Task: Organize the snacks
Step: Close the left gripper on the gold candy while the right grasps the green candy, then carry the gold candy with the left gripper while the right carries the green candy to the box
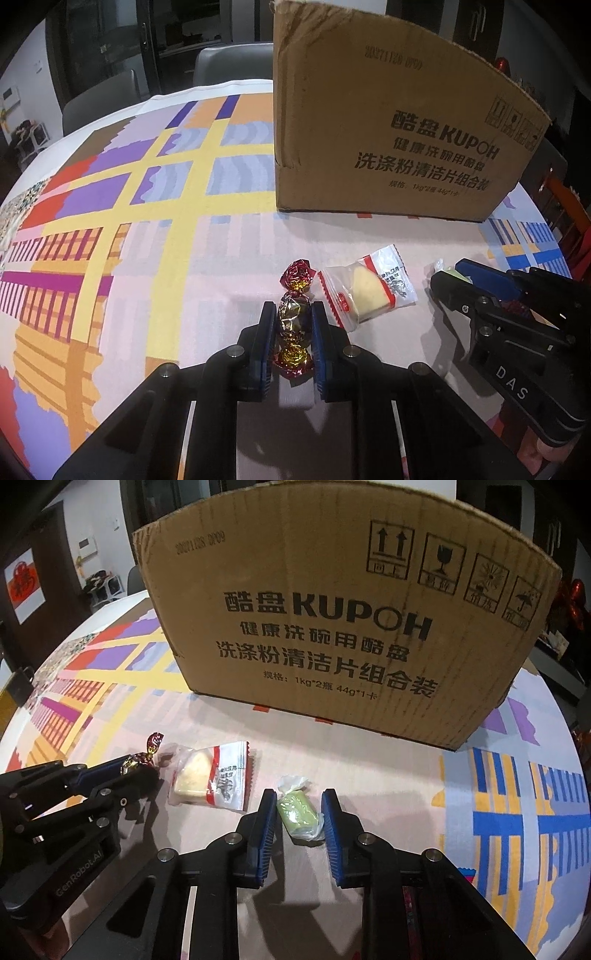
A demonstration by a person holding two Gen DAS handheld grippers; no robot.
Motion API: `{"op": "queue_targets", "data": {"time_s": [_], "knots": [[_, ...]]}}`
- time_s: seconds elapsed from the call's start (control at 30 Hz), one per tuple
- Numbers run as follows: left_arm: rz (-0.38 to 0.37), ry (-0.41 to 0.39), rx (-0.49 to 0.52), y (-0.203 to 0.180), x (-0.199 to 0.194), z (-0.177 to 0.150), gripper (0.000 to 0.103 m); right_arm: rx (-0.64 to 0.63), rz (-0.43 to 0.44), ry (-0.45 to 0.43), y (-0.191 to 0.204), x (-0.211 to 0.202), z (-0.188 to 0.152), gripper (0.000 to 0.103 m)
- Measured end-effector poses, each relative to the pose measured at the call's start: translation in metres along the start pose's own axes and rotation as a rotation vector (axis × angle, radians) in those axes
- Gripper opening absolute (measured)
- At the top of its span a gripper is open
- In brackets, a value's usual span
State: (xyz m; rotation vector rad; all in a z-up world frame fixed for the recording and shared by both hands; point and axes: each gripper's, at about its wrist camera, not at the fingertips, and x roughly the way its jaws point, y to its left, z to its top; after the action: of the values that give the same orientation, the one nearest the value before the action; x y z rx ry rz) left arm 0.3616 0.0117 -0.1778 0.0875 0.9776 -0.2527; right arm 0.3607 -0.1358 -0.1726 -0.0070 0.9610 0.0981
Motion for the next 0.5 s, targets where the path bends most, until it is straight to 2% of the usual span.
{"op": "queue_targets", "data": {"time_s": [0.5], "knots": [[0.033,-0.056,-0.025,-0.007,-0.047,0.008,0.019,0.009,0.006,-0.065,-0.002,-0.047,0.008,0.026]]}}
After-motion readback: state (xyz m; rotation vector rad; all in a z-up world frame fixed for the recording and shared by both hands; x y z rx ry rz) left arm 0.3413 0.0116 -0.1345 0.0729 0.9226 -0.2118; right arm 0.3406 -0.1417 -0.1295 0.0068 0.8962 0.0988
